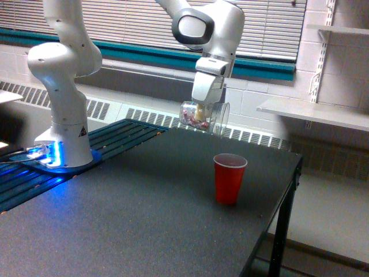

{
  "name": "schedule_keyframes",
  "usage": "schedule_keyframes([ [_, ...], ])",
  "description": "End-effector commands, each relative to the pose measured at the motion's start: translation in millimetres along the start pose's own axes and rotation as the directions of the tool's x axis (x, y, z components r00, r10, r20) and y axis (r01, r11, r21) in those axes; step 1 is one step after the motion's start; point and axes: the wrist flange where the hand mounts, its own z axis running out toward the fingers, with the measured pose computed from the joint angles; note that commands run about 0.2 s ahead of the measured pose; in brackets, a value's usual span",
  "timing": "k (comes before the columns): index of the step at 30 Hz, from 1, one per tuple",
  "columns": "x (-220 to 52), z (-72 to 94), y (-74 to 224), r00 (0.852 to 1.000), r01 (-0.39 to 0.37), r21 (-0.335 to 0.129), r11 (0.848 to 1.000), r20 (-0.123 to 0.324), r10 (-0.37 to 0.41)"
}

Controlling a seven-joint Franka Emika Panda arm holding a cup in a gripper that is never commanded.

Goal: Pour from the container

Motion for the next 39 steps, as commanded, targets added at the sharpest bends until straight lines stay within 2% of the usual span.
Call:
schedule_keyframes([
  [1,1,-4.7,-1,1.000,0.000,-0.033,0.999,0.002,0.000],
  [9,7,-10.2,4,1.000,0.013,-0.088,0.996,0.010,-0.012],
  [25,10,-12.3,-3,1.000,0.009,-0.129,0.992,0.011,-0.007],
  [39,5,-15.5,-18,0.999,-0.035,-0.159,0.987,0.007,0.036],
])
